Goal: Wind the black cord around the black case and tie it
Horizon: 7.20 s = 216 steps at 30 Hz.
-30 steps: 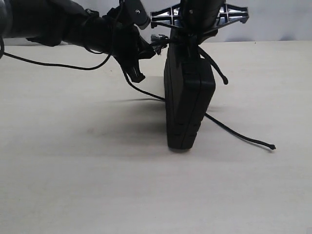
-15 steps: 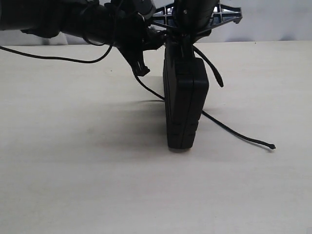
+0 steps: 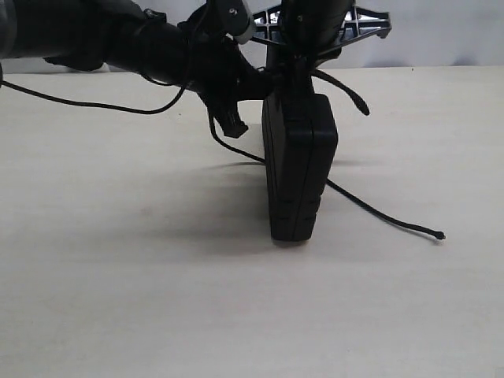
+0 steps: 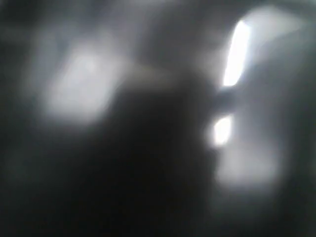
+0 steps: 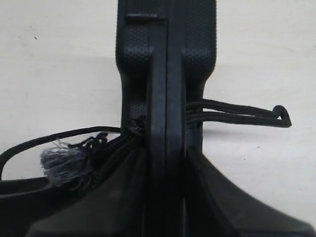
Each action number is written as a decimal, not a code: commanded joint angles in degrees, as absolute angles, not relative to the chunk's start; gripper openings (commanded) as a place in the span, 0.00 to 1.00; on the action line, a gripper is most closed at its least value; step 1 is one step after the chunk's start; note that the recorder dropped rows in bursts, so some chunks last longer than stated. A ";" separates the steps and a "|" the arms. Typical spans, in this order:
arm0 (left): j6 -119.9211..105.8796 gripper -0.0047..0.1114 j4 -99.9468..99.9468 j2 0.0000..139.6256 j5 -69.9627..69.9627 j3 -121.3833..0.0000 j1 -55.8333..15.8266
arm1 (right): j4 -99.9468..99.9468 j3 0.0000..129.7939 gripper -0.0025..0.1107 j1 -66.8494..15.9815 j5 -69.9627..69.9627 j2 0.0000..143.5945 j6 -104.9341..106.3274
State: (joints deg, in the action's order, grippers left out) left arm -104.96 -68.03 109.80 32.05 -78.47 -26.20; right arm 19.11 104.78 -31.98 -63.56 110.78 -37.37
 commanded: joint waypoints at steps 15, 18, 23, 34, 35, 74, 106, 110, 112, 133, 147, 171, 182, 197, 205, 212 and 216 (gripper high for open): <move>-80.28 0.52 -44.41 106.99 23.75 -78.41 -26.37 | 17.41 105.24 0.06 -32.14 -62.97 110.34 -36.73; -78.91 0.51 -43.90 106.34 24.39 -78.41 -25.16 | 17.41 105.24 0.06 -32.14 -63.09 110.34 -36.73; -76.65 0.51 -44.97 106.25 27.10 -78.41 -20.32 | 17.41 105.24 0.06 -32.14 -63.09 110.34 -36.73; -97.58 0.51 -64.36 106.46 36.68 -78.41 -16.73 | 17.41 105.24 0.06 -32.14 -63.20 110.34 -36.62; -98.53 0.51 -65.37 106.46 37.42 -78.41 -16.73 | 17.41 105.24 0.06 -32.14 -63.20 110.34 -36.38; -105.20 0.06 -80.92 111.78 39.39 -78.41 -20.59 | 16.76 105.24 0.06 -32.14 -62.82 110.34 -35.68; -73.87 0.04 -64.90 94.67 40.43 -78.41 -2.01 | 13.37 105.14 0.06 -32.14 -60.80 112.32 -35.15; -75.12 0.04 -65.64 94.53 41.31 -78.41 -2.01 | 8.34 104.99 0.06 -32.67 -58.33 113.25 -35.15; -75.12 0.04 -65.76 94.53 41.31 -78.41 -2.01 | 8.56 104.26 0.06 -34.07 -56.24 113.25 -35.15; -75.33 0.04 -66.71 94.53 44.08 -78.41 -2.01 | 2.31 93.13 0.06 -38.83 -39.44 117.75 -36.53; -84.32 0.12 -66.84 102.36 52.71 -78.41 -5.53 | 25.71 95.11 0.06 -35.28 -58.61 110.86 -39.44; -86.98 0.50 -48.26 117.85 40.86 -78.41 -20.07 | 20.20 69.86 0.07 -13.98 -44.15 107.37 -18.15; -86.98 0.50 -48.48 117.85 41.19 -78.41 -20.07 | 21.98 70.61 0.35 -14.10 -40.68 118.86 -14.16; -86.98 0.50 -49.05 117.85 42.93 -78.41 -20.07 | 40.40 70.38 0.06 -14.10 -54.99 119.61 -28.26; -86.87 0.50 -53.17 117.85 47.08 -78.41 -20.07 | 22.12 69.88 0.06 -14.10 -47.00 112.16 -11.11; -84.81 0.50 -52.41 117.85 50.34 -78.41 -20.07 | 0.00 69.88 0.06 -13.98 -44.51 108.67 8.85; -77.52 0.50 -43.21 117.15 52.34 -78.41 -20.07 | 8.31 69.71 0.06 -14.11 -44.17 110.51 -1.42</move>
